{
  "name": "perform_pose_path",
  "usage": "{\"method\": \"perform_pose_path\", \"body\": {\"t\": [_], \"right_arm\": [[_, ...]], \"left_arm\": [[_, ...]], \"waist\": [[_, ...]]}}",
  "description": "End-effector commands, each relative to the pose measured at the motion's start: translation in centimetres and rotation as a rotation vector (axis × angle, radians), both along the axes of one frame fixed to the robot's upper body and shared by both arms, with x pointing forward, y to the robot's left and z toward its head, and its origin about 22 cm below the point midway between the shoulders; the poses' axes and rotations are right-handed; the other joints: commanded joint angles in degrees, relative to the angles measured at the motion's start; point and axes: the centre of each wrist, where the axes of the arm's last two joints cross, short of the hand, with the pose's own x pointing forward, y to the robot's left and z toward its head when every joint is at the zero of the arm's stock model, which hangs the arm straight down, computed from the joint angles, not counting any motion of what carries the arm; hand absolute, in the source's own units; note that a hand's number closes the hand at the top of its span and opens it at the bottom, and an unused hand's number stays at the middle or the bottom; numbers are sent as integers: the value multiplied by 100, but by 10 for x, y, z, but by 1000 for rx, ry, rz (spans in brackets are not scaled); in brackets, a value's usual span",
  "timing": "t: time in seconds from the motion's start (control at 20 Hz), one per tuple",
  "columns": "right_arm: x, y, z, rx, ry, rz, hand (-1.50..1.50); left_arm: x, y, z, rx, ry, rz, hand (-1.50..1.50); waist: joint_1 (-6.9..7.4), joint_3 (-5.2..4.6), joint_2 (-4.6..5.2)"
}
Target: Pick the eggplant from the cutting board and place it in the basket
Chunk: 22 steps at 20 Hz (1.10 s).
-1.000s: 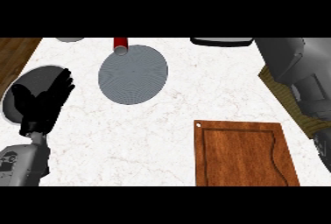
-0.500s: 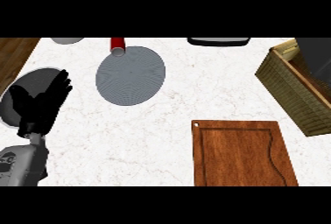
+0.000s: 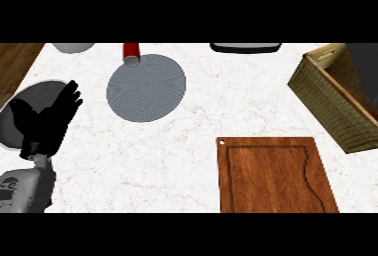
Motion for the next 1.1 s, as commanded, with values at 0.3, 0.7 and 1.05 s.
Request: {"method": "perform_pose_path", "body": {"t": [0.3, 0.7, 1.05], "right_arm": [[-16, -68, -51, 85, -143, -233, -150], [-22, -70, -53, 100, -77, -128, -150], [-32, -95, -42, 132, -366, -197, -150]], "left_arm": [[-5, 14, 6, 6, -7, 11, 0], [1, -3, -6, 2, 8, 3, 0], [-7, 14, -4, 9, 6, -1, 0]], "waist": [[7, 1, 18], [-10, -1, -3], [-3, 2, 3]]}}
